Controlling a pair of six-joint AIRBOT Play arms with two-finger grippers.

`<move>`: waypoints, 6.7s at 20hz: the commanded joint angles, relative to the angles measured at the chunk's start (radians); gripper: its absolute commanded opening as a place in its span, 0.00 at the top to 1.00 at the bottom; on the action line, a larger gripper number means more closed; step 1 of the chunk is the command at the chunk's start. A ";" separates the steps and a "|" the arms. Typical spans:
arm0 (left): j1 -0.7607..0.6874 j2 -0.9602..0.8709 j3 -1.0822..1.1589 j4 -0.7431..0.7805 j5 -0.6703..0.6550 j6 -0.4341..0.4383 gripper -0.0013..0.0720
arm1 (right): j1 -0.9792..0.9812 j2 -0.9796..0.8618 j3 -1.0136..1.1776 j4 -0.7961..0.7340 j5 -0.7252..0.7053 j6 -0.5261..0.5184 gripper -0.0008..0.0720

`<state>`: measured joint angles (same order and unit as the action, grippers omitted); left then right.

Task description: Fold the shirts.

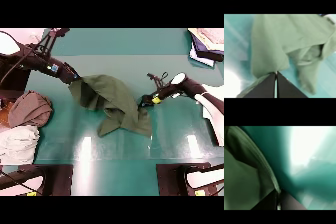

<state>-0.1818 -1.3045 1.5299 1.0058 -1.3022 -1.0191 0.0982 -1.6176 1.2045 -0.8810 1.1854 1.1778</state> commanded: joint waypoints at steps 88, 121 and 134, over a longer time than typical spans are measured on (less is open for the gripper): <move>0.179 0.399 -1.161 -0.153 0.339 -0.441 0.44 | -0.304 0.153 0.680 -0.236 0.449 0.253 0.49; 0.179 0.400 -0.719 0.061 0.183 -0.432 0.95 | -0.543 0.468 -0.507 -0.053 -0.049 -0.001 0.96; 0.179 0.408 0.563 0.065 0.113 -0.414 0.96 | -0.543 0.860 0.470 0.107 -0.143 0.086 0.97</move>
<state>-0.0036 -0.8963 1.8172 1.0691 -1.1824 -1.4380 -0.4454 -0.8101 1.4448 -0.7326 1.0687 1.2251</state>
